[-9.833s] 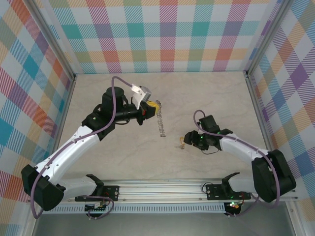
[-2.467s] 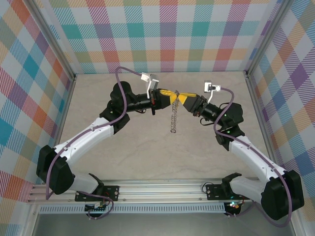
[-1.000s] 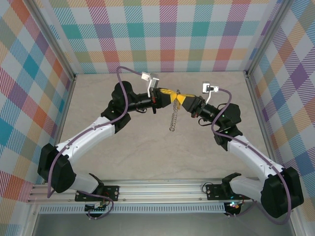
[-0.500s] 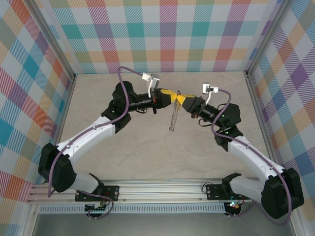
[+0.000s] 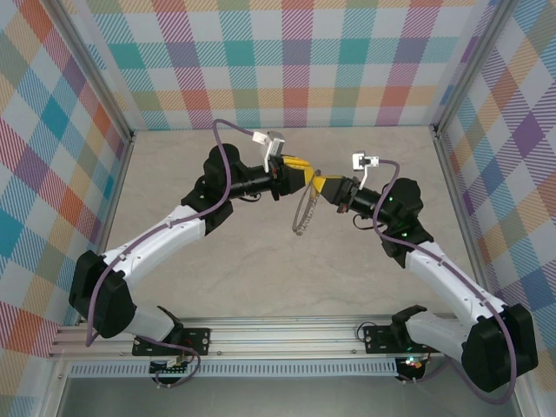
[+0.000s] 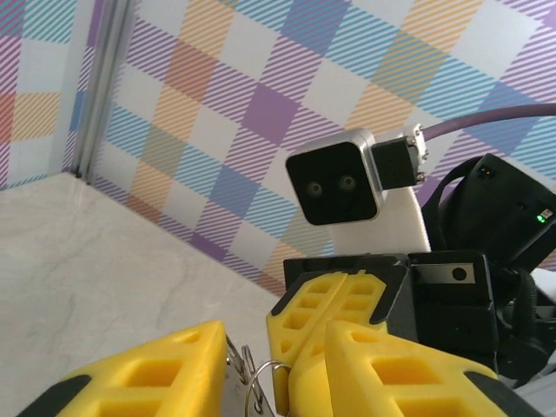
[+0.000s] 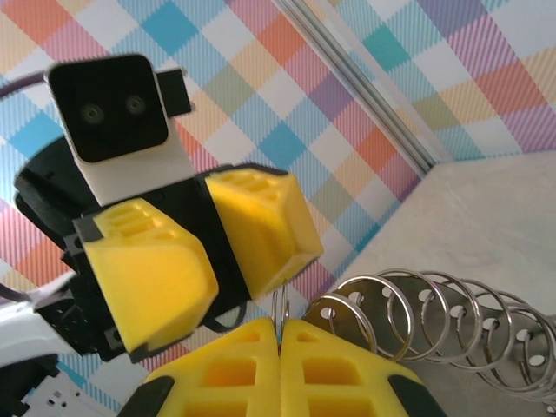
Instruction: Put the keys on the keyring
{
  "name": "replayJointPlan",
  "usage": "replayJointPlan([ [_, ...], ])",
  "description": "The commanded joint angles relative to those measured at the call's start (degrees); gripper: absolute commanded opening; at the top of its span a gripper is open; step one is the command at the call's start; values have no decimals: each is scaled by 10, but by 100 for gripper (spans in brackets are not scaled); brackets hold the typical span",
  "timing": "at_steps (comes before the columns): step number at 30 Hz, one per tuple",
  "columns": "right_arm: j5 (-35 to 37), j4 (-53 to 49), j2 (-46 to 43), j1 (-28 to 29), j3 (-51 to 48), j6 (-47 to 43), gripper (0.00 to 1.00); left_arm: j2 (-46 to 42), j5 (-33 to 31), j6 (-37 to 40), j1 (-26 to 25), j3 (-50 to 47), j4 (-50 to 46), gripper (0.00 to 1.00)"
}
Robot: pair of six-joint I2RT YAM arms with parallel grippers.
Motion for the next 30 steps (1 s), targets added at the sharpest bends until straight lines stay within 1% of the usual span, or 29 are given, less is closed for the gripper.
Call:
replayJointPlan([
  [1, -24, -45, -16, -12, 33, -44, 0, -20, -17, 24, 1, 21, -25, 40],
  [3, -33, -67, -16, -21, 39, -59, 0, -25, -14, 35, 5, 26, -42, 42],
  [8, -52, -111, -11, -38, 55, -91, 0, -32, 8, 70, 21, 48, -99, 44],
  [12, -71, -148, -7, -47, 71, -122, 0, -33, 44, 109, 35, 76, -162, 46],
  [17, -111, -242, 6, -52, 120, -200, 0, -26, 96, 174, 52, 127, -268, 47],
  [20, -144, -286, 18, -53, 152, -236, 0, -13, 125, 212, 60, 160, -332, 47],
  [24, -177, -322, 34, -53, 184, -264, 0, 16, 167, 259, 69, 208, -417, 47],
  [30, -213, -329, 57, -53, 208, -270, 0, 61, 222, 296, 77, 272, -496, 45],
])
